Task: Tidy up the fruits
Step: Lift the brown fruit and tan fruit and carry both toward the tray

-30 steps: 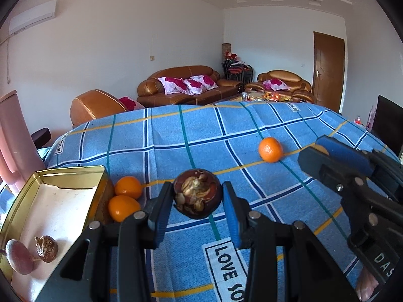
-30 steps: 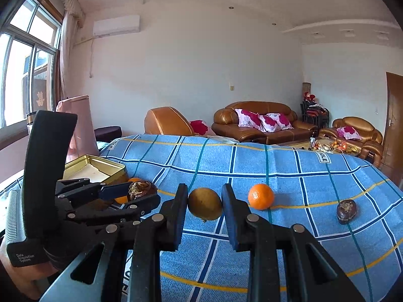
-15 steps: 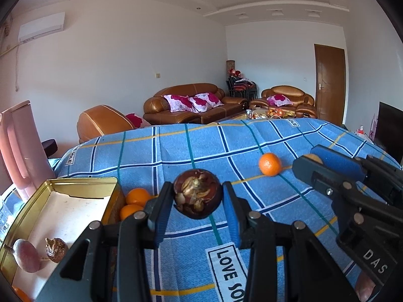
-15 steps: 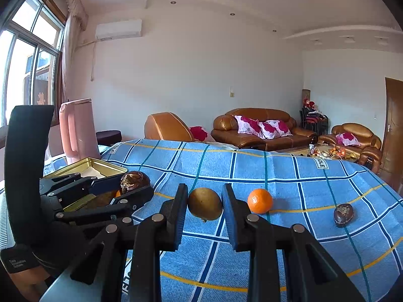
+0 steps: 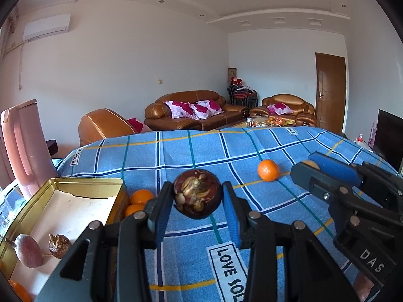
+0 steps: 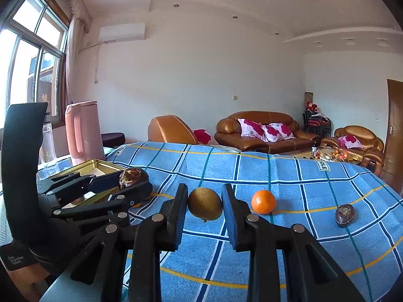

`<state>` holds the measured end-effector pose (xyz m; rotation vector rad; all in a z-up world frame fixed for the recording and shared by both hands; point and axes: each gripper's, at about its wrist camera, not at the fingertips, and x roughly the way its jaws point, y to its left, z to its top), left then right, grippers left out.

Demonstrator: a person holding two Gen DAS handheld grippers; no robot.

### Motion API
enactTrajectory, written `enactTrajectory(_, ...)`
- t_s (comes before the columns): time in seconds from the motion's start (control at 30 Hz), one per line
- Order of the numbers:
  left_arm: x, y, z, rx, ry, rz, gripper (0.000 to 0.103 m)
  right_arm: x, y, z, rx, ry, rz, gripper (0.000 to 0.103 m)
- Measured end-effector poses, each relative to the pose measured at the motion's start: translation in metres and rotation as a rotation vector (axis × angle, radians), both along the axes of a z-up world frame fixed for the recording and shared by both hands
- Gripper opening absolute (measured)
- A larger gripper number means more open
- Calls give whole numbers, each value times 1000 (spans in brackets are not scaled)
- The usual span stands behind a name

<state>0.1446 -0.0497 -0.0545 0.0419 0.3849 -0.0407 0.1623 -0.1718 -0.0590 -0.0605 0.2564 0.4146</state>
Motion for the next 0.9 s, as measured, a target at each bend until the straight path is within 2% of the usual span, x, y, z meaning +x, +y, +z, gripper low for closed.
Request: enactTrajectory(0.9,-22,12,2,-30,3,-10,41,-18,8,1,-7,-8,19,30)
